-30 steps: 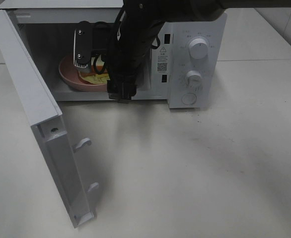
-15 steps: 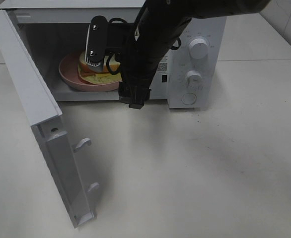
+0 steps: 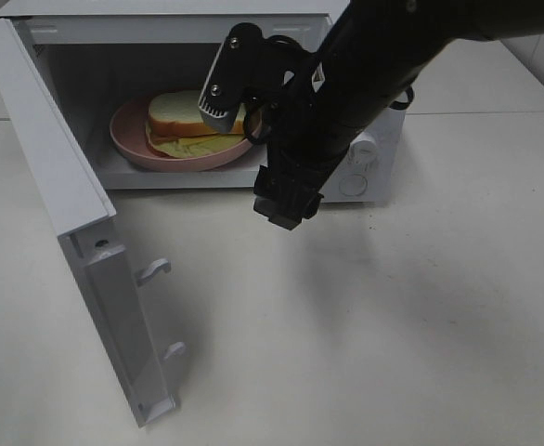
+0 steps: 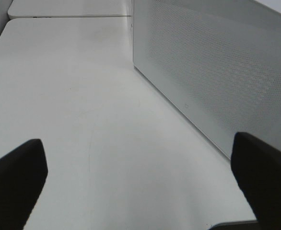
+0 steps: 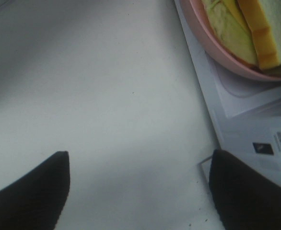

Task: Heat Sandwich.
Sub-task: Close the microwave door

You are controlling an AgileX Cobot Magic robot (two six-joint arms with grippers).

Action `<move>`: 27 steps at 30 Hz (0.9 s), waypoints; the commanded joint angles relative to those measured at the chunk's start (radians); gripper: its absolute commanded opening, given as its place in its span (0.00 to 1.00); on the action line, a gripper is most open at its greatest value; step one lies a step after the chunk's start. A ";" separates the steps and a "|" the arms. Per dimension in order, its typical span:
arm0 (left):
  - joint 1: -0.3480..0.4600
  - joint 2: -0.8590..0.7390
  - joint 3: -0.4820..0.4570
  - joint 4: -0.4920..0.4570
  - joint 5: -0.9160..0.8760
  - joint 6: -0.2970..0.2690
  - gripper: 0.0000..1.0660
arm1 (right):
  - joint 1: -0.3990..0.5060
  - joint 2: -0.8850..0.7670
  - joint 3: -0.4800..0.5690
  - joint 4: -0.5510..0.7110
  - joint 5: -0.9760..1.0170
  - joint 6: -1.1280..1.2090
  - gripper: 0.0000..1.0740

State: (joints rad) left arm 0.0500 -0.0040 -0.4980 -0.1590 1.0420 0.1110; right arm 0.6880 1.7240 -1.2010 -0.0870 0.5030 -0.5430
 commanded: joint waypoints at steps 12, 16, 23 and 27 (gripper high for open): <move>-0.002 -0.027 0.003 -0.006 -0.014 -0.005 0.95 | -0.001 -0.224 0.184 -0.003 0.087 0.407 0.71; -0.002 -0.027 0.003 -0.006 -0.014 -0.005 0.95 | -0.001 -0.308 0.257 -0.003 0.119 0.492 0.71; -0.002 -0.027 0.003 -0.006 -0.014 -0.005 0.95 | -0.001 -0.437 0.349 -0.004 0.195 0.524 0.71; -0.002 -0.027 0.003 -0.006 -0.014 -0.005 0.95 | -0.001 -0.533 0.393 -0.004 0.224 0.551 0.71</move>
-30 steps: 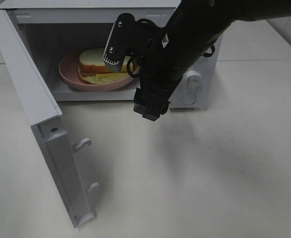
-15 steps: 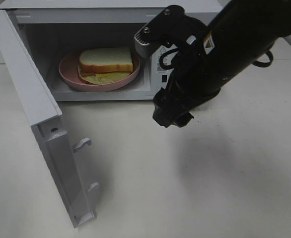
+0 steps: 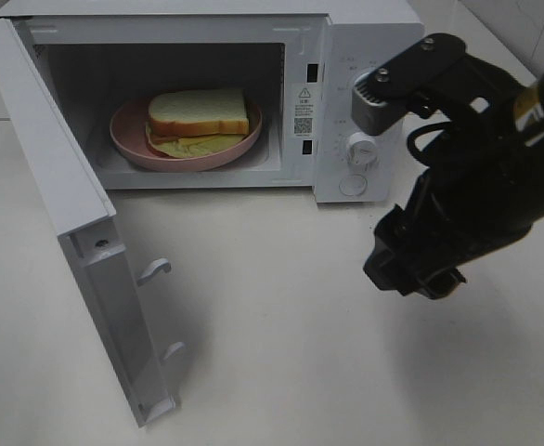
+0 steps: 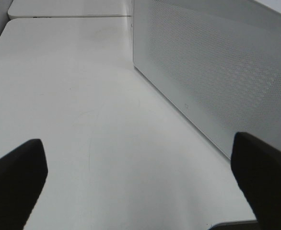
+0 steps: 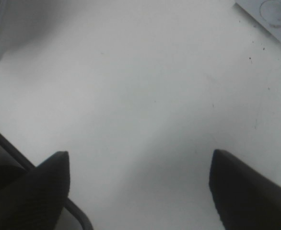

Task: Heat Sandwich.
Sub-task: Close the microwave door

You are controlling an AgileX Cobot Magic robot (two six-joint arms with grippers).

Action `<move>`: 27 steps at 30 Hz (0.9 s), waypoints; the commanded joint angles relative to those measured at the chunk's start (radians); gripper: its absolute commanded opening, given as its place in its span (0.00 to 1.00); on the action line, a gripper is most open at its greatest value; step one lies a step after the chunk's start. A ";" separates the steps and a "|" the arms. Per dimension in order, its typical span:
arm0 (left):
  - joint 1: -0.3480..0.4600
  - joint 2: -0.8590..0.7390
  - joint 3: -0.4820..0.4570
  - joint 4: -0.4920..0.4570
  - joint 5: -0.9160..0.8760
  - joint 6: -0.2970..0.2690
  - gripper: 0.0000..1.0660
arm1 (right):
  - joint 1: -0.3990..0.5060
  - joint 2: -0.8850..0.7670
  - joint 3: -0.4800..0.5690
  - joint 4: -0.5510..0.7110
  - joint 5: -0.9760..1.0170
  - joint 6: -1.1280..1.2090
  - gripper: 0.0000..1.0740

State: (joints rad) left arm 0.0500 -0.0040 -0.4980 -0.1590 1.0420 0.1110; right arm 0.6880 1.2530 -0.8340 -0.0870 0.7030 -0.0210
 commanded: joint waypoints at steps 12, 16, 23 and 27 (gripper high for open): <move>-0.002 -0.027 0.003 -0.006 -0.014 -0.005 0.95 | -0.001 -0.282 0.043 -0.008 0.197 0.047 0.71; -0.002 -0.027 0.003 -0.006 -0.014 -0.005 0.95 | -0.001 -0.314 0.043 -0.008 0.271 0.047 0.71; -0.002 -0.027 0.003 -0.006 -0.014 -0.005 0.95 | -0.002 -0.369 0.046 -0.010 0.312 0.051 0.71; -0.002 -0.027 0.003 -0.006 -0.014 -0.005 0.95 | -0.003 -0.426 0.082 -0.023 0.303 0.055 0.71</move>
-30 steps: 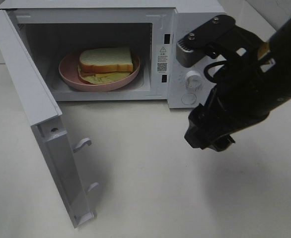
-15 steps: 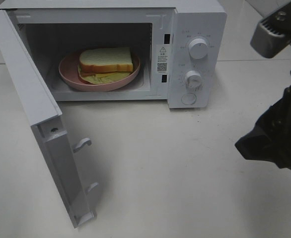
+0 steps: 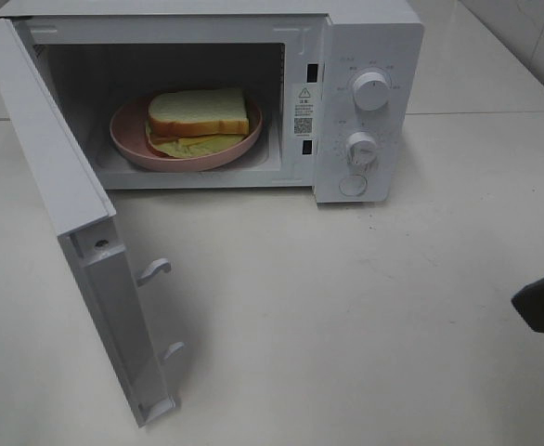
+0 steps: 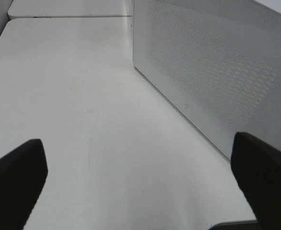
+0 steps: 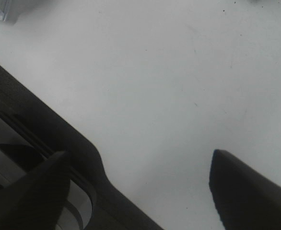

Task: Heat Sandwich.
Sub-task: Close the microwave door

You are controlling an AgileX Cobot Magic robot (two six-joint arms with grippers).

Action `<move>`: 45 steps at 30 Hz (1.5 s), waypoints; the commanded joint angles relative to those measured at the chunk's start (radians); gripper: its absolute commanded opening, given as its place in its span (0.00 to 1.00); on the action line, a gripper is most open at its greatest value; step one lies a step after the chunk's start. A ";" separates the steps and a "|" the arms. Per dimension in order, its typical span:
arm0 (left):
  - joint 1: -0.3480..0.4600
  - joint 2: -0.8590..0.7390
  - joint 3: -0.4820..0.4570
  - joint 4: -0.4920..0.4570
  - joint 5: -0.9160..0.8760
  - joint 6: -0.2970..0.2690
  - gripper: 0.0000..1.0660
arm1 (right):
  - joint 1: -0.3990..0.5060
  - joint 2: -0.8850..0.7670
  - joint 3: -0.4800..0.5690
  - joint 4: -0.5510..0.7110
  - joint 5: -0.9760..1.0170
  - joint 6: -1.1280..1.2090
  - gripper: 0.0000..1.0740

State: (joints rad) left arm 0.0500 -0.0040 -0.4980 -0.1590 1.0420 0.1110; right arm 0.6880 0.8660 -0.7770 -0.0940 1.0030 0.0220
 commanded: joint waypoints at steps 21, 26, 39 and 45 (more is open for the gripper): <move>-0.002 -0.027 0.003 -0.006 -0.014 -0.005 0.95 | -0.450 -0.491 0.225 -0.030 0.000 0.031 0.71; -0.002 -0.027 0.003 -0.006 -0.014 -0.005 0.95 | -0.514 -0.587 0.265 -0.027 0.025 0.039 0.71; -0.002 -0.027 0.003 -0.006 -0.014 -0.005 0.95 | -0.560 -0.834 0.273 -0.014 0.035 0.044 0.71; -0.002 -0.027 0.003 -0.006 -0.014 -0.005 0.95 | -0.560 -0.897 0.273 -0.012 0.035 0.044 0.71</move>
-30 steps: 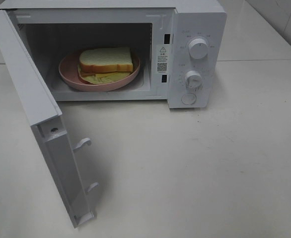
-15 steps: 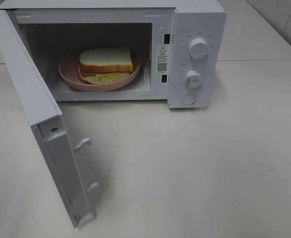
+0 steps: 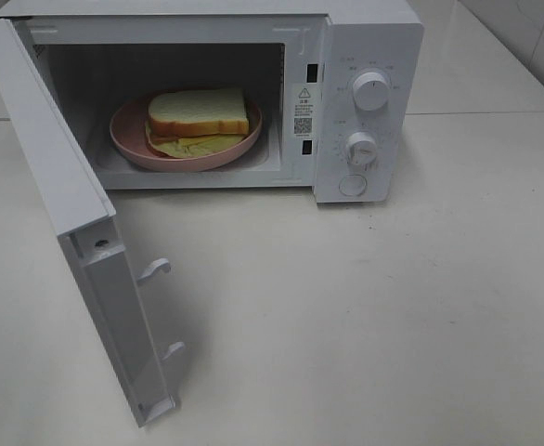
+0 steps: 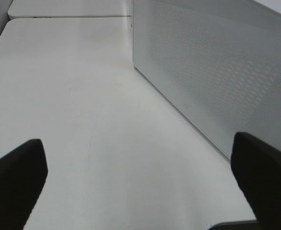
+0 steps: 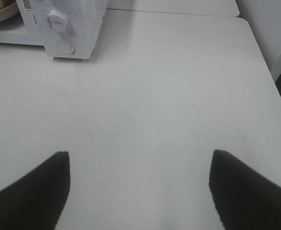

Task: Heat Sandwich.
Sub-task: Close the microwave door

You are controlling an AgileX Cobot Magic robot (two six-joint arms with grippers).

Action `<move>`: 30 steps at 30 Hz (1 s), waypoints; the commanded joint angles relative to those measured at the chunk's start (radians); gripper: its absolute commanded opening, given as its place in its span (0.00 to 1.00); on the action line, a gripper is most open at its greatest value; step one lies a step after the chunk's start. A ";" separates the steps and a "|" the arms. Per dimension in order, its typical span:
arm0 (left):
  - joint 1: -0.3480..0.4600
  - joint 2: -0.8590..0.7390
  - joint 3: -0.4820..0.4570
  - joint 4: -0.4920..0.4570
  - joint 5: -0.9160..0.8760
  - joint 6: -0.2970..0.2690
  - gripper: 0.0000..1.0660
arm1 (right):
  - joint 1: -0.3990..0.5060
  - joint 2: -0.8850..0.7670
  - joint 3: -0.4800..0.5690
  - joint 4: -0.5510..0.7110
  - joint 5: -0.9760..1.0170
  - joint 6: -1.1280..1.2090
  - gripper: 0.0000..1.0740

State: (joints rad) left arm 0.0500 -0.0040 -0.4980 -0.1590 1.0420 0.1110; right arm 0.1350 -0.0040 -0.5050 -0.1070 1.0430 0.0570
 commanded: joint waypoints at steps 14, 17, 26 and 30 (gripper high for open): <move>-0.002 -0.027 0.003 -0.006 -0.014 -0.005 0.95 | -0.007 -0.027 0.001 0.003 -0.005 0.006 0.71; -0.002 -0.027 0.003 -0.006 -0.014 -0.005 0.95 | -0.007 -0.027 0.001 0.003 -0.005 0.006 0.71; -0.002 -0.027 0.003 -0.006 -0.014 -0.005 0.95 | -0.007 -0.027 0.001 0.003 -0.005 0.006 0.71; -0.002 -0.027 0.003 -0.006 -0.014 -0.005 0.95 | -0.007 -0.027 0.001 0.003 -0.005 0.006 0.71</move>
State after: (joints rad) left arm 0.0500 -0.0040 -0.4980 -0.1590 1.0420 0.1110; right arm 0.1350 -0.0030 -0.5050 -0.1060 1.0440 0.0570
